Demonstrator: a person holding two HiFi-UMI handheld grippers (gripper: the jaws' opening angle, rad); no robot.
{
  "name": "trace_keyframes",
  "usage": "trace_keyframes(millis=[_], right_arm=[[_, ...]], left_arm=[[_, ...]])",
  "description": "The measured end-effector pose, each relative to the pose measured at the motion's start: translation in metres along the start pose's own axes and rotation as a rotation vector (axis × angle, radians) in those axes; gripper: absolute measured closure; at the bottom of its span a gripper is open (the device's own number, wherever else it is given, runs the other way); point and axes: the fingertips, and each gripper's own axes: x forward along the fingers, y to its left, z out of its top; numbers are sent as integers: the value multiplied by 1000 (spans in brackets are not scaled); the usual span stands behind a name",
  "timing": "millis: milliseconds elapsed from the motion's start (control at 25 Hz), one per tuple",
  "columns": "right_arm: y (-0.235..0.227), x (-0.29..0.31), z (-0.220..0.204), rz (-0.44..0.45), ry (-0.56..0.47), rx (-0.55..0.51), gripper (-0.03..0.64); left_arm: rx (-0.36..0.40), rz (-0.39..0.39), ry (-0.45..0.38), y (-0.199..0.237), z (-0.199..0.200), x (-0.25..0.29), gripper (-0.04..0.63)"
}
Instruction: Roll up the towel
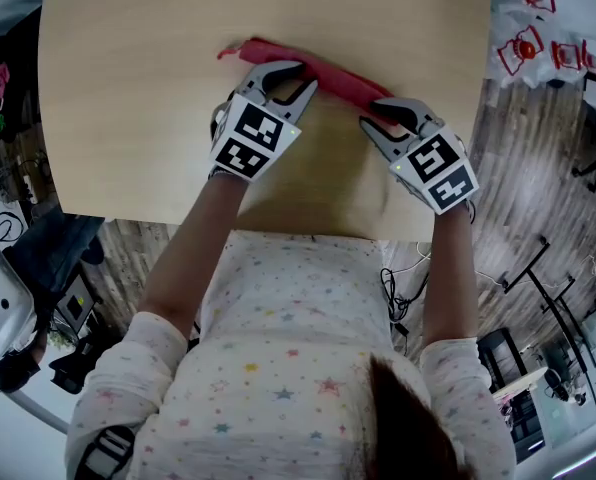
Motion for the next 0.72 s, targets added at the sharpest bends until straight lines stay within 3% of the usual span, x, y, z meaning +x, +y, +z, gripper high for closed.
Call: trace_keyframes(millis=[280, 520, 720], right_arm=[[-20, 7, -11, -94, 73, -53, 531], [-28, 9, -12, -126, 96, -73, 534], [-39, 11, -10, -200, 104, -108, 538]], left_arm=[[65, 93, -37, 16, 8, -12, 502], [-42, 103, -19, 41, -3, -13, 502], [-36, 108, 11, 37, -9, -15, 502]])
